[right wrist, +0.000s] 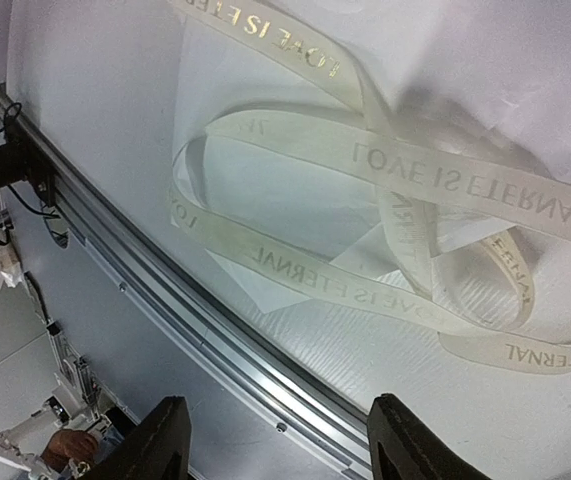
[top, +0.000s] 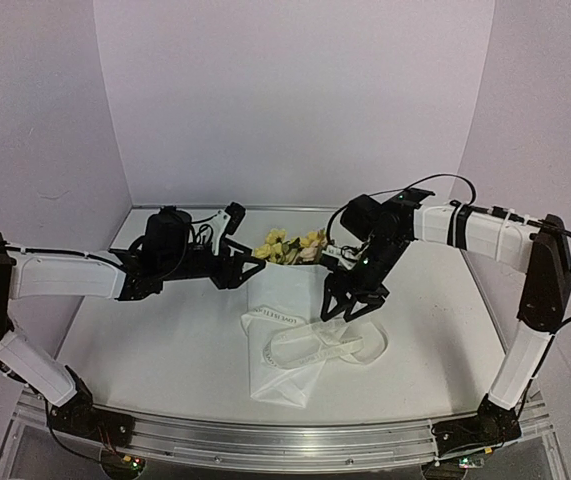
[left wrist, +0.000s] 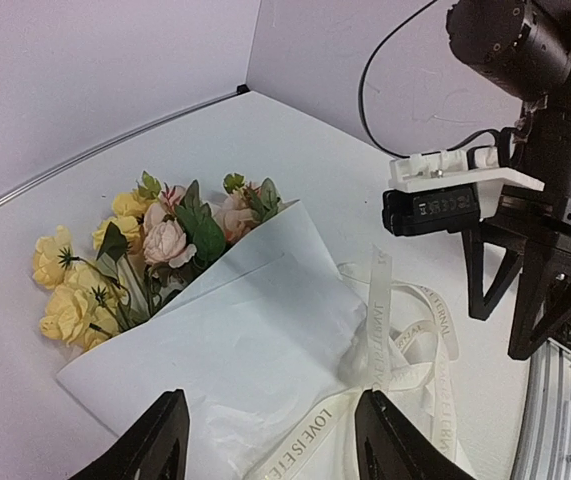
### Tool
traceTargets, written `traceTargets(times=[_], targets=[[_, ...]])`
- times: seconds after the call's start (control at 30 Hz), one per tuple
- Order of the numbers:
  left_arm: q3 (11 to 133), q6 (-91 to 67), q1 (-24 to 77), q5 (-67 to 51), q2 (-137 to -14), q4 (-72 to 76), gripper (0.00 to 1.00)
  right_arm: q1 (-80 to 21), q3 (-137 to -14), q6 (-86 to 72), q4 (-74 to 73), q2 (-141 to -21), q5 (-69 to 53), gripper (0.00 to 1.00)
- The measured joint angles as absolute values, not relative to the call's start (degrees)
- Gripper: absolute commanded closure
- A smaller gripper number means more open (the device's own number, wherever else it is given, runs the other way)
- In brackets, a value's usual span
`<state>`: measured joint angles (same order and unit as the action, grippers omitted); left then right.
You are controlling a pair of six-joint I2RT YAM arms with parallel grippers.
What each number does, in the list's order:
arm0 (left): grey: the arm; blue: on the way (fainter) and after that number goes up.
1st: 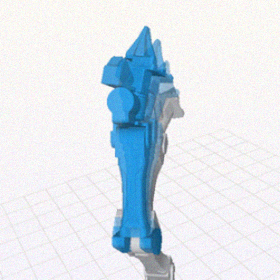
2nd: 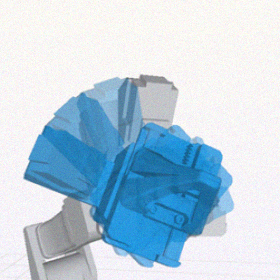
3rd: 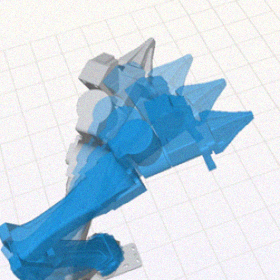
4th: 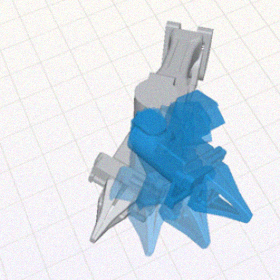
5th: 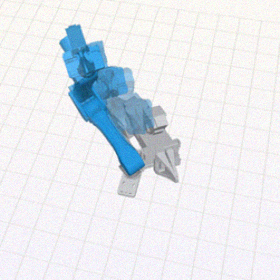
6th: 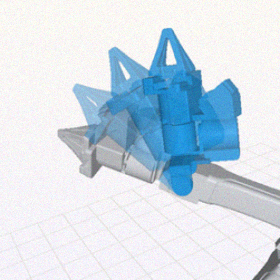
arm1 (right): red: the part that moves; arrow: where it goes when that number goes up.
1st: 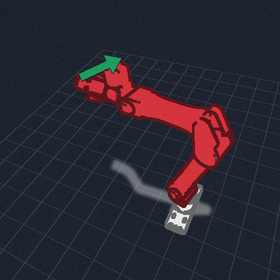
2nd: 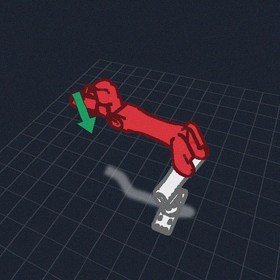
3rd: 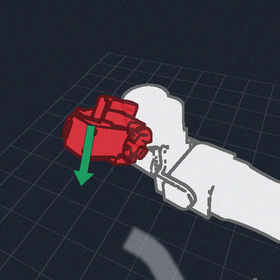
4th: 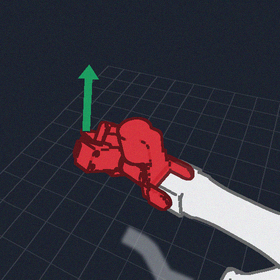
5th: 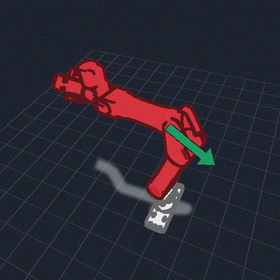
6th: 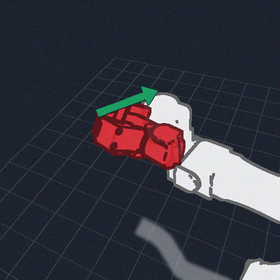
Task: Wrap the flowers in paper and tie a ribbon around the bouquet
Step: Place the right side of the ribbon on the folded bouquet.
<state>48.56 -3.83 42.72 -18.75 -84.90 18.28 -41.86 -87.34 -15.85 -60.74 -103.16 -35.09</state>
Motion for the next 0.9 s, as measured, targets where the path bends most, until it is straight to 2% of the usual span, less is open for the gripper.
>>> traceTargets(times=[0.3, 0.9], targets=[[47.28, -4.96, 42.75, -16.21, -84.79, 11.92, 0.48, -42.86, -88.15, -27.06, -59.86, -104.07, -23.43, 0.36], [42.24, -9.23, 42.74, -12.67, -82.87, 11.51, 0.47, -42.96, -76.63, -58.62, -37.15, -109.02, -12.54, 0.36]])
